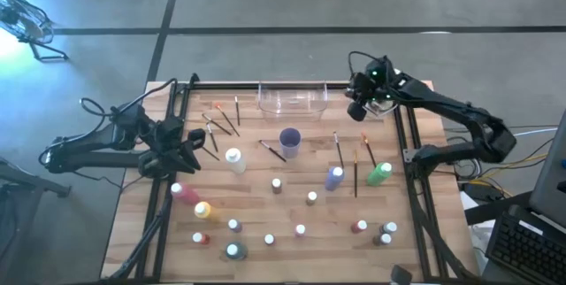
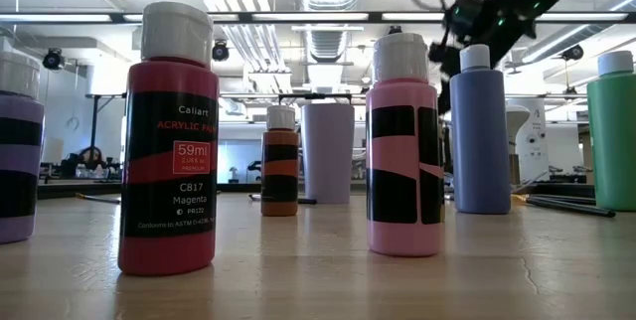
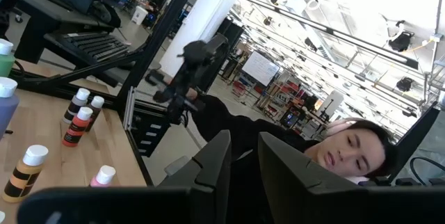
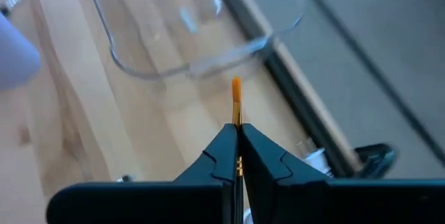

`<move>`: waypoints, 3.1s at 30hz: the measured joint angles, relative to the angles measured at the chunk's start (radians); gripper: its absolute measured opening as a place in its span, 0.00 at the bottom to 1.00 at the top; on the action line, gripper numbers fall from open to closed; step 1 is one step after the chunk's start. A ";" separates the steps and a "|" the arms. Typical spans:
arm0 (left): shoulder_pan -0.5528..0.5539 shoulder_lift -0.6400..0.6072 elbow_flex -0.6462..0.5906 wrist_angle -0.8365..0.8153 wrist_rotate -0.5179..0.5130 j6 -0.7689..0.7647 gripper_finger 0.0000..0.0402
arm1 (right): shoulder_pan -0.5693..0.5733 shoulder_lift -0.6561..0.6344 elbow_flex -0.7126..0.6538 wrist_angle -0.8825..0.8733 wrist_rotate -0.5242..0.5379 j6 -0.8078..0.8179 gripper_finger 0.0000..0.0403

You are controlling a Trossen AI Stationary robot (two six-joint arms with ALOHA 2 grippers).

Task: Pick & Place Paint Supplies
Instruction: Put the gold paint brush into the purple cup

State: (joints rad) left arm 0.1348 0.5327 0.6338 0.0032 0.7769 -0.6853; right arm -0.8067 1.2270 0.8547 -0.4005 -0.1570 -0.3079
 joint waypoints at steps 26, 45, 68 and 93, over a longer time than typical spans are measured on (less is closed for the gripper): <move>0.000 0.000 0.000 0.000 0.000 0.000 0.20 | 0.334 -0.207 0.002 0.553 -0.183 0.153 0.02; 0.000 0.000 0.000 0.000 0.000 0.000 0.20 | 0.456 0.096 0.002 1.150 -0.245 0.313 0.02; 0.000 0.000 0.000 0.000 0.000 0.000 0.20 | 0.469 0.354 -0.086 1.497 -0.371 0.384 0.02; 0.000 0.000 0.000 0.000 0.000 0.000 0.20 | 0.469 0.608 -0.089 1.649 -0.367 0.474 0.02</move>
State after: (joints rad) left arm 0.1346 0.5326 0.6337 0.0032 0.7768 -0.6852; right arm -0.3382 1.8351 0.7660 1.2485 -0.5236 0.1658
